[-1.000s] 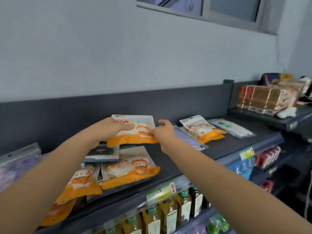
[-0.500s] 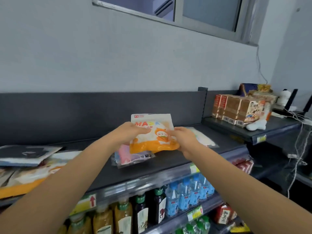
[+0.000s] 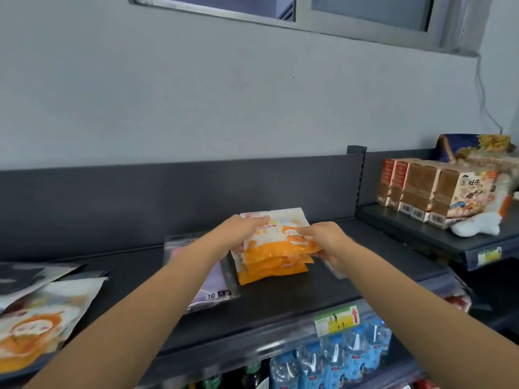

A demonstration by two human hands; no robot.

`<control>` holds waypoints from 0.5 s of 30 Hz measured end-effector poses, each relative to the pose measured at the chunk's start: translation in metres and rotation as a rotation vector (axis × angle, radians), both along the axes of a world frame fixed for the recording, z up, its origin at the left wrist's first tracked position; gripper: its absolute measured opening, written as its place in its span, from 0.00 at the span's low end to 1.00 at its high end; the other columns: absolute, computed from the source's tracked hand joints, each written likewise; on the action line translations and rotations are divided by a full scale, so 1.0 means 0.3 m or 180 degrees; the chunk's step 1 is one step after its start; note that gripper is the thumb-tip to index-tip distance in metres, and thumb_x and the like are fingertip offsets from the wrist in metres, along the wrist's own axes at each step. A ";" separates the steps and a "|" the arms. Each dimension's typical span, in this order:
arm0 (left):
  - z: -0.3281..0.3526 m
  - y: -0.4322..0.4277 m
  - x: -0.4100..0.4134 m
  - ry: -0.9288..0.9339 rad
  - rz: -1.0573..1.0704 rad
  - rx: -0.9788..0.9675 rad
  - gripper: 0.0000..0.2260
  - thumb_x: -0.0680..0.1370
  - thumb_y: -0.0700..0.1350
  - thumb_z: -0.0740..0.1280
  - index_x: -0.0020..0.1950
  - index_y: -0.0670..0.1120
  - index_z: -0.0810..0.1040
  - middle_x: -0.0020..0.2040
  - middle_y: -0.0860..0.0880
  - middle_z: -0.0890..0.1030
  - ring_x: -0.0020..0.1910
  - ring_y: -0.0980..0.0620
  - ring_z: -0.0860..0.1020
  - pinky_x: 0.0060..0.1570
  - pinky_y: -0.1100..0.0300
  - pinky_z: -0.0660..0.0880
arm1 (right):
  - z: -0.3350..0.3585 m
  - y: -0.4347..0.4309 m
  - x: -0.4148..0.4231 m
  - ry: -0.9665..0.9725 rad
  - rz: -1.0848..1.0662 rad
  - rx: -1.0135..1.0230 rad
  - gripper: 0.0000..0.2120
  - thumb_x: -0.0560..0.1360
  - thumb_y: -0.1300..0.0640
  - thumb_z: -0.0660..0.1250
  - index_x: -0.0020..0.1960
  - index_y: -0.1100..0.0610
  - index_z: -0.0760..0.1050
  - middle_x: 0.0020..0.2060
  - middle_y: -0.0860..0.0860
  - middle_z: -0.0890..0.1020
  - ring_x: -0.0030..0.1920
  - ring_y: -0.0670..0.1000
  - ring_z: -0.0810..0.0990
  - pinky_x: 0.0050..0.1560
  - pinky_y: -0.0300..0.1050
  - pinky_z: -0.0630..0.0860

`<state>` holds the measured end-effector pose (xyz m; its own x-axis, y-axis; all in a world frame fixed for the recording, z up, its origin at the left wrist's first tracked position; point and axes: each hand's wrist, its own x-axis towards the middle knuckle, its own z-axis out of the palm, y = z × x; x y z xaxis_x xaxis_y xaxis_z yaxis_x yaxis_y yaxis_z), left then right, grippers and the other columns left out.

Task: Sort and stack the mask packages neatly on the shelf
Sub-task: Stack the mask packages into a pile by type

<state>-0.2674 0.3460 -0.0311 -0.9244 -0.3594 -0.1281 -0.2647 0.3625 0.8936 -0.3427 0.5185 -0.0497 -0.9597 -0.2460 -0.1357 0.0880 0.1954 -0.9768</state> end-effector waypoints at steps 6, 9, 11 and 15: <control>-0.048 -0.043 -0.134 -0.0032 -0.0075 0.0081 0.20 0.79 0.58 0.63 0.64 0.47 0.73 0.54 0.51 0.79 0.52 0.50 0.78 0.55 0.55 0.75 | -0.042 -0.052 -0.140 0.0204 0.0109 0.0324 0.12 0.72 0.58 0.72 0.52 0.64 0.79 0.49 0.59 0.84 0.49 0.57 0.83 0.48 0.51 0.81; -0.060 -0.058 -0.162 -0.0140 0.0006 -0.0032 0.23 0.78 0.58 0.63 0.69 0.48 0.72 0.64 0.48 0.78 0.61 0.47 0.76 0.63 0.50 0.73 | -0.066 -0.075 -0.171 0.0189 0.0287 0.0457 0.13 0.72 0.57 0.72 0.54 0.61 0.79 0.49 0.57 0.84 0.49 0.56 0.83 0.47 0.49 0.81; -0.062 -0.056 -0.161 -0.0234 0.0025 -0.0044 0.24 0.78 0.58 0.63 0.70 0.48 0.70 0.68 0.47 0.75 0.65 0.46 0.74 0.65 0.49 0.71 | -0.081 -0.086 -0.180 0.0212 0.0334 0.0556 0.16 0.70 0.55 0.73 0.56 0.61 0.79 0.50 0.56 0.84 0.50 0.56 0.82 0.49 0.49 0.80; -0.069 -0.051 -0.159 -0.0349 0.0131 -0.0204 0.27 0.79 0.60 0.61 0.73 0.47 0.67 0.71 0.47 0.71 0.69 0.44 0.70 0.63 0.53 0.69 | -0.074 -0.085 -0.192 0.0290 0.0484 0.0686 0.18 0.73 0.52 0.71 0.58 0.61 0.76 0.49 0.52 0.81 0.47 0.52 0.80 0.41 0.44 0.77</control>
